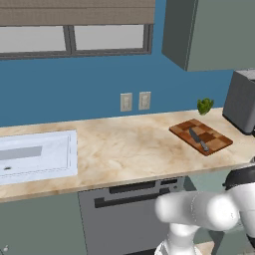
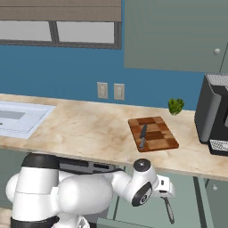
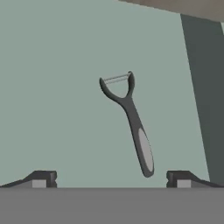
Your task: Open the drawer on the right and place the cutting tools on the cutting board.
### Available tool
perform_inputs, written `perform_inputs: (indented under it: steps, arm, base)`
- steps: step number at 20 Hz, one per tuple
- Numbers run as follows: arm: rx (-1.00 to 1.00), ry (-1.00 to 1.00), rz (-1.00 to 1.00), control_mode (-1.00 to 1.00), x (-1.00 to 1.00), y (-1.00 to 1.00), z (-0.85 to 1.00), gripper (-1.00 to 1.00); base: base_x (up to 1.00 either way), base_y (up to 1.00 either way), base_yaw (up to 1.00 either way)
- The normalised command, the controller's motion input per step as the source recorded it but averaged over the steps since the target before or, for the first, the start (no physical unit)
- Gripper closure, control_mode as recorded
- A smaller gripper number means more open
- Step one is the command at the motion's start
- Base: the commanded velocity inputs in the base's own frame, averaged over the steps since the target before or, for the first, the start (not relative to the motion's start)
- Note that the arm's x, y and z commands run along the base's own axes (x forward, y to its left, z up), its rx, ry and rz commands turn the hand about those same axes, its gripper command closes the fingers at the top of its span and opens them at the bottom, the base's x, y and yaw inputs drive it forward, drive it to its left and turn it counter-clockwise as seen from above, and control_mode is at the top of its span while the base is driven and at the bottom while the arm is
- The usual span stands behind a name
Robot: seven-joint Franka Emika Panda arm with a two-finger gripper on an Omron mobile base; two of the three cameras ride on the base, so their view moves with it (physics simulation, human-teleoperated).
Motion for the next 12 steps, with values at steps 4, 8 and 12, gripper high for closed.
perform_inputs:
  steps: [4,8,12]
  arm:
    - [0.0,0.03,0.04,-1.0,0.12,-0.26,-0.22,-1.0]
    - [0.0,0.09,0.03,-1.0,0.13,-0.23,-0.2,-1.0]
    - [0.0,0.11,0.02,-1.0,0.1,-0.32,-0.23,-1.0]
  base:
    - [0.0,0.0,0.0]
    - [0.0,0.0,0.0]
    - [0.0,0.0,0.0]
